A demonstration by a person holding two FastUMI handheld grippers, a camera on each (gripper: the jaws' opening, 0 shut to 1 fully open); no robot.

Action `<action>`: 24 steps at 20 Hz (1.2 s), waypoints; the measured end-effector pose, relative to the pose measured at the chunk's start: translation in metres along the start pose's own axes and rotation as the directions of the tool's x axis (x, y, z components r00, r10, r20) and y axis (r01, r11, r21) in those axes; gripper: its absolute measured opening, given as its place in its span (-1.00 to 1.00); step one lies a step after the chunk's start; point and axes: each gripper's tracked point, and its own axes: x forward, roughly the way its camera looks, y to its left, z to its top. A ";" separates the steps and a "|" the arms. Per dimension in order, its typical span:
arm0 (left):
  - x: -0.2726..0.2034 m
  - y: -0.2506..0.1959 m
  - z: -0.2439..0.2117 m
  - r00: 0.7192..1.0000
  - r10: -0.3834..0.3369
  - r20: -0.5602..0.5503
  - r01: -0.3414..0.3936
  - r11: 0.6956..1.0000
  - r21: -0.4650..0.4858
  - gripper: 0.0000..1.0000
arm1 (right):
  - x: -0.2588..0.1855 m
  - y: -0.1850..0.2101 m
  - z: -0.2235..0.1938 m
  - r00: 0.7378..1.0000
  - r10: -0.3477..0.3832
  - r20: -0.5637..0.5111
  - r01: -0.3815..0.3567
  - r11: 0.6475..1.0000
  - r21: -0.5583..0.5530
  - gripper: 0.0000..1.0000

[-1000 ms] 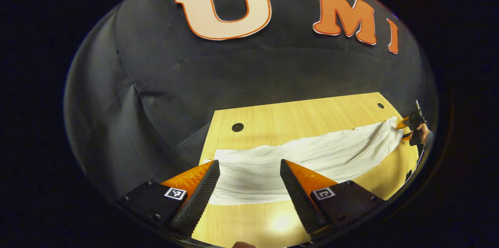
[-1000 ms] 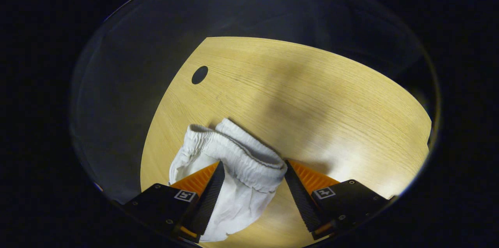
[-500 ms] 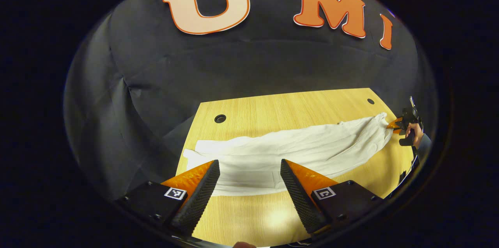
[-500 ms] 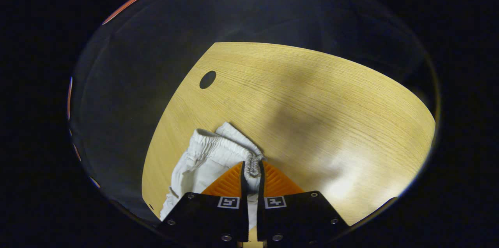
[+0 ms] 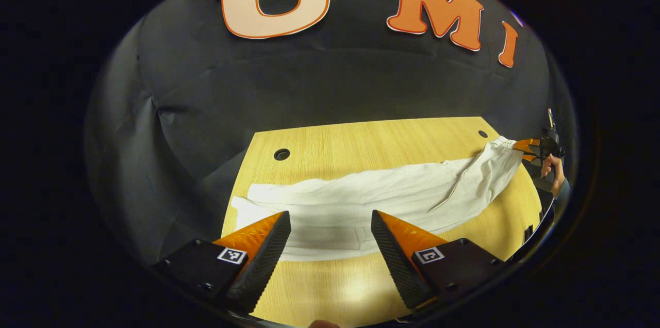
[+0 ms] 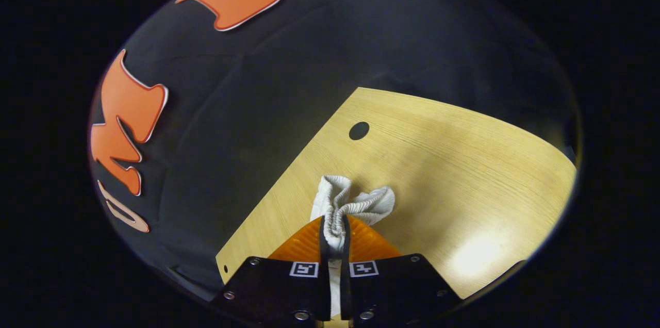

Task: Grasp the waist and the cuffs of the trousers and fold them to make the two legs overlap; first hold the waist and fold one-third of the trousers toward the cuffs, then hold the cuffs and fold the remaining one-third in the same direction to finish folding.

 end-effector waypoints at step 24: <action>0.007 0.132 -0.078 0.997 -0.074 -0.024 0.066 0.971 -0.228 1.00 | -0.007 0.016 0.014 0.974 0.213 -0.078 -0.219 0.794 -0.567 -0.85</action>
